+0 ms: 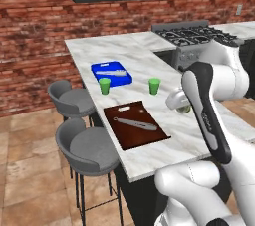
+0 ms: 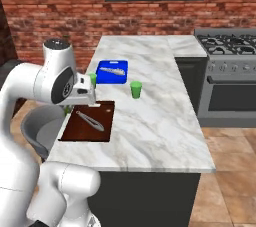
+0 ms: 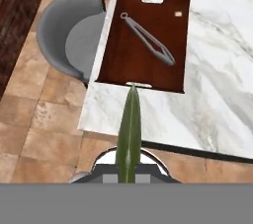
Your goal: Gather the lemon wedge and lemon from the fridge and place them on a tray on the dining counter. Then gather the fishs from the fridge and place them on the other tray.
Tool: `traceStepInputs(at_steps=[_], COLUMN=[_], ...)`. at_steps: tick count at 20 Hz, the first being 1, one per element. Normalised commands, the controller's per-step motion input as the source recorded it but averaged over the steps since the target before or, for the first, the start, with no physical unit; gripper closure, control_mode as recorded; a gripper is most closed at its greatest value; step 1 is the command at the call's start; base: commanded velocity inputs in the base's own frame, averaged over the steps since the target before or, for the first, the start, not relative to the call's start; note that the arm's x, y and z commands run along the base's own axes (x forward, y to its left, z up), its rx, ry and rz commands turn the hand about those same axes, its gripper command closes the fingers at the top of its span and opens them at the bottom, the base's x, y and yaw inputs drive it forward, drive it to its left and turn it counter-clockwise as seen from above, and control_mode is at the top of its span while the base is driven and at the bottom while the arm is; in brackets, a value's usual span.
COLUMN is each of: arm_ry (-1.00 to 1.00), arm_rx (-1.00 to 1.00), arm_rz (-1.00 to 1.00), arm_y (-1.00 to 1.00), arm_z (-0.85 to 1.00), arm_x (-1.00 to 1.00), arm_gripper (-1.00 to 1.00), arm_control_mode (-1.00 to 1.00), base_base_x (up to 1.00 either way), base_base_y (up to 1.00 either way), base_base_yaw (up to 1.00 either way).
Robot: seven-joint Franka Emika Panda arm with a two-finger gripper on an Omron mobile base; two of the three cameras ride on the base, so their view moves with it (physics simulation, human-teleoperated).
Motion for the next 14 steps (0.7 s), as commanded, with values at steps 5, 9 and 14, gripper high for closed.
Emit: traceStepInputs(at_steps=[5,9,14], arm_ry=[0.09,0.11,0.10], arm_rx=[-0.03,-0.06,-0.04], arm_rz=[0.13,0.08,0.05], arm_y=[0.39,0.34,0.27], arm_z=[-0.63,-0.64,-0.55], arm_x=[0.68,0.64,0.63], arm_gripper=[1.00,1.00,1.00], arm_control_mode=[-1.00,-1.00,-1.00], base_base_x=[0.00,0.00,0.00], base_base_y=[0.00,0.00,0.00], base_base_yaw=[0.00,0.00,0.00])
